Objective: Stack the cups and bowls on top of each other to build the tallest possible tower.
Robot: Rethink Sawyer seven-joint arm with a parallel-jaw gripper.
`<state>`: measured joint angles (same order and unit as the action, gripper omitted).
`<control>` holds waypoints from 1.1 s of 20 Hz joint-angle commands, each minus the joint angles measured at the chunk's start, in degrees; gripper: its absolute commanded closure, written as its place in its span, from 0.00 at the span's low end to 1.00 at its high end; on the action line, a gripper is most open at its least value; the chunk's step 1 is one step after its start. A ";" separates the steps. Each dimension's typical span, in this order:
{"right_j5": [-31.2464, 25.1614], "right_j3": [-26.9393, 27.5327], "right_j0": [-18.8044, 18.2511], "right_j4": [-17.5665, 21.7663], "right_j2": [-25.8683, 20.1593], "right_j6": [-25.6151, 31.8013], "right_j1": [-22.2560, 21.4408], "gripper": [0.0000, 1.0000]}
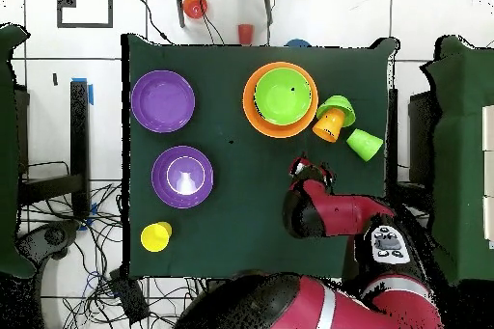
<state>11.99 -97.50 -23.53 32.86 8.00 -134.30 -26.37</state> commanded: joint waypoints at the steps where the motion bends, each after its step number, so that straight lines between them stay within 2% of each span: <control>1: -1.54 -2.54 5.46 1.72 0.41 -1.24 1.95 0.00; 4: 1.14 -2.05 7.88 0.88 2.13 -1.89 3.70 0.00; 5: 3.52 -1.11 10.21 0.13 4.54 -1.61 5.40 0.00; 7: 6.64 -0.07 12.62 -0.51 7.02 -0.94 7.54 0.00; 9: 8.78 -0.38 12.73 -1.37 6.78 -2.28 8.35 0.00; 11: 8.34 -2.14 9.68 -1.71 3.06 -5.91 7.83 0.00; 14: 6.99 -3.43 9.52 -2.87 1.85 -7.74 6.39 0.00; 19: 3.46 -4.88 17.24 -10.11 5.42 -8.81 4.58 0.00; 22: 2.24 -5.10 20.69 -14.23 6.43 -9.17 4.47 0.00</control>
<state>18.39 -100.09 -8.47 25.09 17.53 -134.30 -21.34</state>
